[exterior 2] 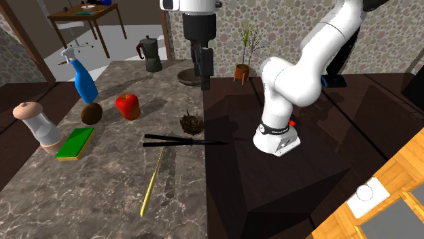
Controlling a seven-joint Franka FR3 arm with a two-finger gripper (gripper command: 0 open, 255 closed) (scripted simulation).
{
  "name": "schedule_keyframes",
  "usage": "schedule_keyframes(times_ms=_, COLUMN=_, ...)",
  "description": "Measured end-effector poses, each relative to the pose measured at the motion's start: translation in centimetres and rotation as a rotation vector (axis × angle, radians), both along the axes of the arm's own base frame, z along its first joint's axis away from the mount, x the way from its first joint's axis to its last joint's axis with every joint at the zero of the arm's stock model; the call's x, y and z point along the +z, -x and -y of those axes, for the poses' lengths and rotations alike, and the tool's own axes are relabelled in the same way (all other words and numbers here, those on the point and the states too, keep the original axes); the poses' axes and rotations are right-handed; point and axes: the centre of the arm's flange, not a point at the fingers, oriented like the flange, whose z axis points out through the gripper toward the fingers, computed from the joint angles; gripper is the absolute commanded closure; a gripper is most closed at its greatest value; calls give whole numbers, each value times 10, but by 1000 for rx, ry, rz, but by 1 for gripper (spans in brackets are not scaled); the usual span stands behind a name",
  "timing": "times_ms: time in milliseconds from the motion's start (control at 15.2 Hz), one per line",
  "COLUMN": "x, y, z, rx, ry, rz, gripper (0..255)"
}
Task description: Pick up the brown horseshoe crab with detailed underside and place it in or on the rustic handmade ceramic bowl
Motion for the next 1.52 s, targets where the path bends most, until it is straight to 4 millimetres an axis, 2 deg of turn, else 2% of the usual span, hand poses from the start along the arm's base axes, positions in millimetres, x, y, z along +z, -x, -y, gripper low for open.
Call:
schedule_keyframes(times_ms=132, x=-5, y=-4, z=1, rx=-27, ry=6, rz=-10, gripper=0)
schedule_keyframes(times_ms=330, x=-30, y=-30, z=4, rx=-179, ry=35, rz=-63, gripper=0)
schedule_keyframes(times_ms=528, x=-63, y=-58, z=17, rx=-357, ry=69, rz=-126, gripper=0)
schedule_keyframes(times_ms=726, x=-93, y=-77, z=29, rx=-537, ry=103, rz=-189, gripper=0)
schedule_keyframes(times_ms=990, x=-140, y=-98, z=59, rx=-781, ry=149, rz=-274, gripper=0)
schedule_keyframes(times_ms=1254, x=-183, y=-108, z=90, rx=-1009, ry=192, rz=-353, gripper=0)
schedule_keyframes(times_ms=1518, x=-207, y=-105, z=96, rx=-1056, ry=202, rz=-369, gripper=0)
